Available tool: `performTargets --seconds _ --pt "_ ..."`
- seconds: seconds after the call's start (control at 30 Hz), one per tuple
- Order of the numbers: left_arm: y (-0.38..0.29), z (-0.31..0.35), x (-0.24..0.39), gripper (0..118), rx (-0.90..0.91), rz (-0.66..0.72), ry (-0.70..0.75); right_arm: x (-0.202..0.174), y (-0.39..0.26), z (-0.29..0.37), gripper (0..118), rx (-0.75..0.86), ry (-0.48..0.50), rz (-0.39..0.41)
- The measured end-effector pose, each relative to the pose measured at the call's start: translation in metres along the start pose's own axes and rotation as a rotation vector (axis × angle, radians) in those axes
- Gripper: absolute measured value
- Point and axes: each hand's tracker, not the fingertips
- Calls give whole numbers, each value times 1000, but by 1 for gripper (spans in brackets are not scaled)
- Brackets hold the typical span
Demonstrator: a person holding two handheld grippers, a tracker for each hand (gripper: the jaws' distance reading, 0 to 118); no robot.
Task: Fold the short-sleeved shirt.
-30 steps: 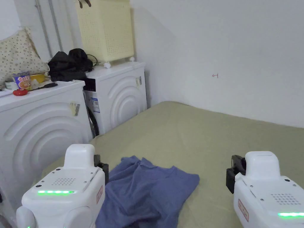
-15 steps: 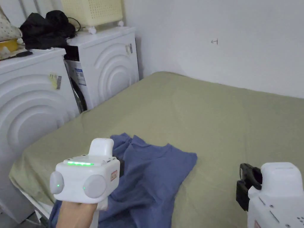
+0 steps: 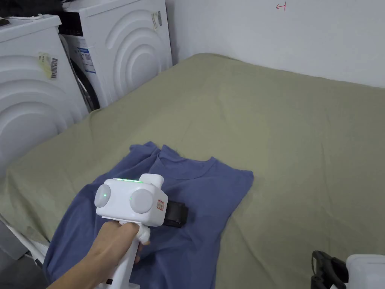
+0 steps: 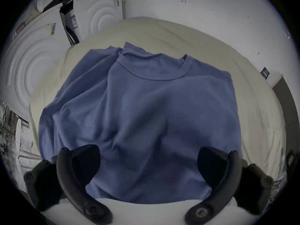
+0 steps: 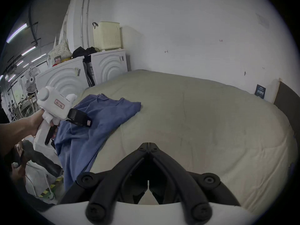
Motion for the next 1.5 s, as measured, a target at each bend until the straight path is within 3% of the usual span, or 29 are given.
performTargets --seconds 0.1,0.13,0.17,0.2,0.23,0.27,0.3,0.53,0.63,1.1,1.27,1.5 --pt "-6 -10 5 109 -59 -19 31 1 -3 5 1 -18 2 9" --pt "-8 -10 6 99 -43 -18 27 2 -3 9 1 -18 2 11" --pt "-8 -4 7 99 -27 -18 43 3 -3 14 1 -17 2 15" --pt "-9 5 10 92 -16 -23 23 6 -2 20 1 -17 -3 20" --pt "-8 14 12 72 27 -23 7 9 -2 26 1 -13 -7 25" --pt "-5 20 15 29 53 -30 51 14 -2 34 1 -13 -17 26" --pt "-5 24 18 0 56 -58 99 18 -1 41 1 -14 -25 23" --pt "14 108 57 0 148 -83 2 67 -4 119 1 33 -144 34" --pt "30 130 87 0 192 -164 -24 89 -8 153 1 60 -206 12" --pt "29 251 419 0 364 -576 -409 169 -36 266 1 142 -424 -139" --pt "3 246 521 0 315 -672 -579 198 -48 277 1 129 -487 -181" --pt "-49 132 588 0 97 -683 -550 224 -69 265 1 74 -501 -222"
